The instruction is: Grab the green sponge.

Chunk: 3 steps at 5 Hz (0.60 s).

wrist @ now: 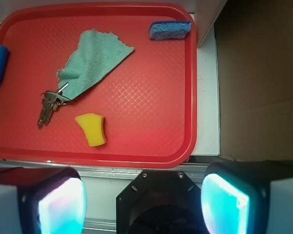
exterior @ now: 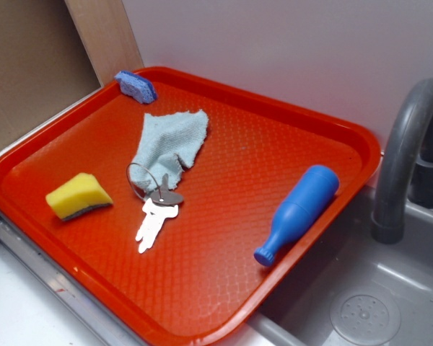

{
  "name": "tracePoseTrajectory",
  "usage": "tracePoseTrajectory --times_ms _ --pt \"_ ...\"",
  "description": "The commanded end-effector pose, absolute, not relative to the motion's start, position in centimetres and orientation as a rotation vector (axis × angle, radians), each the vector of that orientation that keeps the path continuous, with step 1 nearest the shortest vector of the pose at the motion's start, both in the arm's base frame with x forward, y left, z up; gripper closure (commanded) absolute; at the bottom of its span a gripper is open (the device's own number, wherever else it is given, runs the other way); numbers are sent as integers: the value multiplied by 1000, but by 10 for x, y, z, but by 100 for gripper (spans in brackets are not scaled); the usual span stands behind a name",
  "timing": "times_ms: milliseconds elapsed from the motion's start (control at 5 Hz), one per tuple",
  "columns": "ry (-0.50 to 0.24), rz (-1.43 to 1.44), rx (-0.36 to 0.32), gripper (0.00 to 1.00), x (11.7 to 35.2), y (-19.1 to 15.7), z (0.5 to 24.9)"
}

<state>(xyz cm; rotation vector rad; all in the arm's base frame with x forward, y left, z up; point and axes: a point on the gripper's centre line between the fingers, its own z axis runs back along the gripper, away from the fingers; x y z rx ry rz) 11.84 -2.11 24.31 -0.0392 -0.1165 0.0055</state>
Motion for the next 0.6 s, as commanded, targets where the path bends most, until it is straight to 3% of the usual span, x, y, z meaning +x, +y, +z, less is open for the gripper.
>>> tracePoseTrajectory --times_ms 0,400 --pt "-117 6 -39 0 118 -21 243" --pt "-131 -173 -23 0 133 -110 212"
